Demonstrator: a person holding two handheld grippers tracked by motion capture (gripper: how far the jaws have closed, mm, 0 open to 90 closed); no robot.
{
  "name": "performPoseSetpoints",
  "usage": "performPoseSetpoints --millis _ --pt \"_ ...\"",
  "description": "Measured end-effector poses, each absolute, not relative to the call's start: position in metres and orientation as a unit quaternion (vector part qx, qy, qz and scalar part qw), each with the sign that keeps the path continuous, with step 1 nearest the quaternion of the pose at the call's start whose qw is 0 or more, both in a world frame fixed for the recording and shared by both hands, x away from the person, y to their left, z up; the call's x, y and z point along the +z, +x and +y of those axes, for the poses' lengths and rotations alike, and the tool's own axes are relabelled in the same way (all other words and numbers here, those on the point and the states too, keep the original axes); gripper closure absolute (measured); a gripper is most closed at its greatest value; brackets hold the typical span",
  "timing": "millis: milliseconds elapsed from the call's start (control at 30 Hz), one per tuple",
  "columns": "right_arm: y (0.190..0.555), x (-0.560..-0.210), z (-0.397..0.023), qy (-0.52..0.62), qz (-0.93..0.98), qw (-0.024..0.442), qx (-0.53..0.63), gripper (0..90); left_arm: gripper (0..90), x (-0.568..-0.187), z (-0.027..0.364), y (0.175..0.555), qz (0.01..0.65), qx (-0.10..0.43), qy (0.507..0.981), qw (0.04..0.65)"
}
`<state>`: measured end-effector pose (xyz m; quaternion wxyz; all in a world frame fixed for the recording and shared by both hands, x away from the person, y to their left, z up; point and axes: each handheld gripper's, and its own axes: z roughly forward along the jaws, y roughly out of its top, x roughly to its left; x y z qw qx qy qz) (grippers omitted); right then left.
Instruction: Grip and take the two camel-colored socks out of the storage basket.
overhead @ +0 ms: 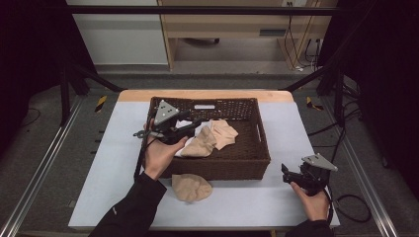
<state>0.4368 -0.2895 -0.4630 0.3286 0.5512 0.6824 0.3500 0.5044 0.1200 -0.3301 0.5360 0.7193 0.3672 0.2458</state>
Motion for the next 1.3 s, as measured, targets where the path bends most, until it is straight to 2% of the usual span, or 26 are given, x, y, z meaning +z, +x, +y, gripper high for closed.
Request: performPoseSetpoints --millis 400,767,1000,1300 --pt "0.437 -0.462 -0.29 0.55 0.68 0.332 0.353 5.1 48.2 -0.358 0.1 0.542 0.391 0.252 0.727 0.505" --pt "0.437 -0.463 -0.29 0.549 0.681 0.332 0.353 5.3 44.6 -0.401 0.088 0.578 0.418 0.245 0.757 0.439" --pt "0.438 -0.463 -0.29 0.551 0.68 0.331 0.353 5.3 40.7 -0.413 0.086 0.587 0.424 0.226 0.768 0.422" --pt "0.437 -0.463 -0.29 0.55 0.681 0.329 0.355 5.5 35.3 -0.423 0.077 0.593 0.402 0.217 0.803 0.382"
